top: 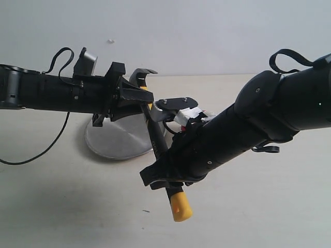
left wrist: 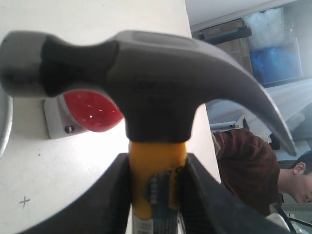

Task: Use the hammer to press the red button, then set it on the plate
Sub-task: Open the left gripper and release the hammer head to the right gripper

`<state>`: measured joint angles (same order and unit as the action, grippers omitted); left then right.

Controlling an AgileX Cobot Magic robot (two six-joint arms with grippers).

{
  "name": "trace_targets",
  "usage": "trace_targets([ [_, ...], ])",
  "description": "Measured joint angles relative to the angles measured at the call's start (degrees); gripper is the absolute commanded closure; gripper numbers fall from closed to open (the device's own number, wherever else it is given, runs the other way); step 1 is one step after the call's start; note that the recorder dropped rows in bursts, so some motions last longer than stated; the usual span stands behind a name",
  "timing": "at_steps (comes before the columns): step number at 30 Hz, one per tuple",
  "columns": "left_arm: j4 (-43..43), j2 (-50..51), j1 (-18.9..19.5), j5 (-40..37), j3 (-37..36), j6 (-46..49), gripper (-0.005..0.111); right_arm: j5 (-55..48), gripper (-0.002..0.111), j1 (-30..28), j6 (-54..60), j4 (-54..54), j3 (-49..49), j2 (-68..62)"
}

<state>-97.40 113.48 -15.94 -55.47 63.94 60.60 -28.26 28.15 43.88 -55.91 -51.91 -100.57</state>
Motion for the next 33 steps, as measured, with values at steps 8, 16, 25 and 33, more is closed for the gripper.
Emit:
trace_targets([
  [8,-0.1,0.0,0.0,-0.1,0.0,1.0,0.057,0.2,0.108,0.0,0.1,0.0,0.0,0.0],
  [16,-0.6,0.0,0.0,-0.7,0.0,1.8,0.039,1.7,0.108,0.0,0.4,0.1,0.0,0.0],
  [25,-0.8,0.0,0.2,-2.5,0.2,2.9,0.039,4.4,0.108,0.0,0.5,0.1,0.0,0.0],
  [33,1.4,0.0,0.2,-3.7,0.2,3.0,0.039,5.8,0.108,0.0,-0.3,0.1,0.0,1.8],
])
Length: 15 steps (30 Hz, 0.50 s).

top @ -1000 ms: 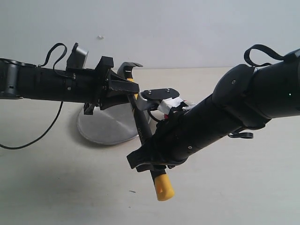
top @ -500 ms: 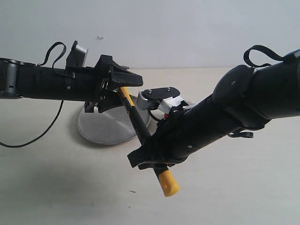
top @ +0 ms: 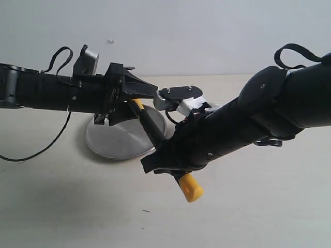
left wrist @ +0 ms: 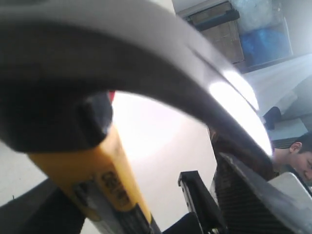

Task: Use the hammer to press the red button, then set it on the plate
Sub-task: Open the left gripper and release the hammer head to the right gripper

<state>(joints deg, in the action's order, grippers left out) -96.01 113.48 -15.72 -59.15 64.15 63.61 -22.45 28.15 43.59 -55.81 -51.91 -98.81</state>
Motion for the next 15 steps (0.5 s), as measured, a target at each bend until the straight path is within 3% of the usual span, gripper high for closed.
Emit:
trace_targets([
  [9,1.5,-0.1,0.5,-2.8,0.0,0.0,0.039,1.1,0.108,0.0,-1.2,0.0,0.0,1.1],
  [15,4.2,-0.5,3.2,-6.5,0.0,-0.2,0.039,1.8,0.108,0.3,-1.2,0.5,0.0,2.3],
])
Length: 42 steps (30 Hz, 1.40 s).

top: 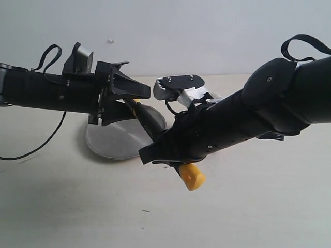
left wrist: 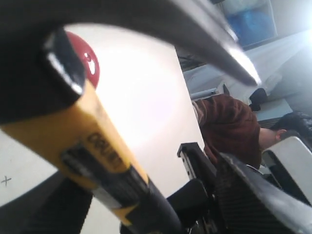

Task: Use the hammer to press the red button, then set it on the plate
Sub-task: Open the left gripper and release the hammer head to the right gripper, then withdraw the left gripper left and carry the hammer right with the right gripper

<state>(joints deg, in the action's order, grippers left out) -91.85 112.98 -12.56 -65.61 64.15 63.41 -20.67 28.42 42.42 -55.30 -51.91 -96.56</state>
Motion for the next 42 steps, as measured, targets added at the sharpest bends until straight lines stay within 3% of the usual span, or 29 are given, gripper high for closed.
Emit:
trace_targets([
  [6,3.8,-0.4,2.6,-2.5,0.0,-1.9,0.039,1.9,0.108,0.0,-1.9,0.6,0.0,0.7],
  [12,4.7,-0.9,2.8,-3.6,0.0,-2.0,0.041,2.8,0.108,0.0,-2.7,0.7,0.2,0.7],
  [14,5.7,-0.9,3.2,-3.7,0.0,-2.5,0.053,3.2,0.108,0.0,-2.7,0.7,0.2,0.7],
  [16,7.9,-1.0,3.9,-3.7,0.0,-3.2,0.073,3.0,0.108,-0.7,-4.8,2.6,0.3,1.7],
  [20,8.7,-4.4,5.3,-3.8,-1.3,-3.6,0.107,2.1,0.108,-3.3,-17.1,15.4,0.3,5.4],
  [24,9.3,-10.8,7.0,-3.9,-6.0,0.7,0.107,-3.8,0.108,-5.1,-31.0,31.9,0.3,10.2],
  [30,0.4,-20.1,7.3,-2.1,-19.3,13.7,0.107,-15.9,0.108,-5.1,-48.0,51.7,0.3,17.9],
  [33,-5.6,-26.4,7.3,6.6,-28.9,23.2,0.107,-21.1,0.108,-5.1,-54.0,59.1,1.2,23.5],
  [37,-6.5,-34.6,7.4,17.4,-37.2,30.8,0.107,-21.5,0.108,-5.2,-58.6,65.1,4.6,28.5],
  [42,-7.2,-46.0,8.6,21.5,-43.0,32.7,0.107,-21.2,0.108,-5.5,-66.0,70.3,7.5,30.7],
])
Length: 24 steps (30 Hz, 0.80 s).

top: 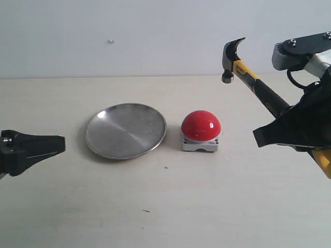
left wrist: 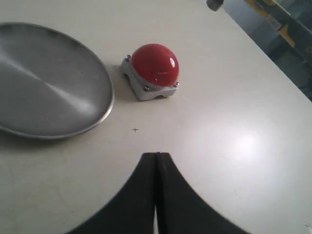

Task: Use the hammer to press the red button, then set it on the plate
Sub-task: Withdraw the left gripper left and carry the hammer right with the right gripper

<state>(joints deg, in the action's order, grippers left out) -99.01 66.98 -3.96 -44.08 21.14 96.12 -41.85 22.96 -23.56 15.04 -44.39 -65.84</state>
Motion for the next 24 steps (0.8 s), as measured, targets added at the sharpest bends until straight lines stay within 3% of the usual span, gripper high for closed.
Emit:
trace_targets([
  [10,-0.2,-31.0,2.1,23.4,-8.7,-7.1,0.107,13.5,0.108,0.0,-7.5,3.3,8.4,1.5],
  [17,-0.2,-50.4,2.1,40.5,-15.6,-18.6,0.107,18.6,0.108,0.0,-21.1,19.8,11.2,1.7],
  [24,-0.5,-59.5,2.1,44.1,-21.0,-22.1,0.107,22.5,0.108,0.0,-41.0,38.4,13.8,1.7],
])
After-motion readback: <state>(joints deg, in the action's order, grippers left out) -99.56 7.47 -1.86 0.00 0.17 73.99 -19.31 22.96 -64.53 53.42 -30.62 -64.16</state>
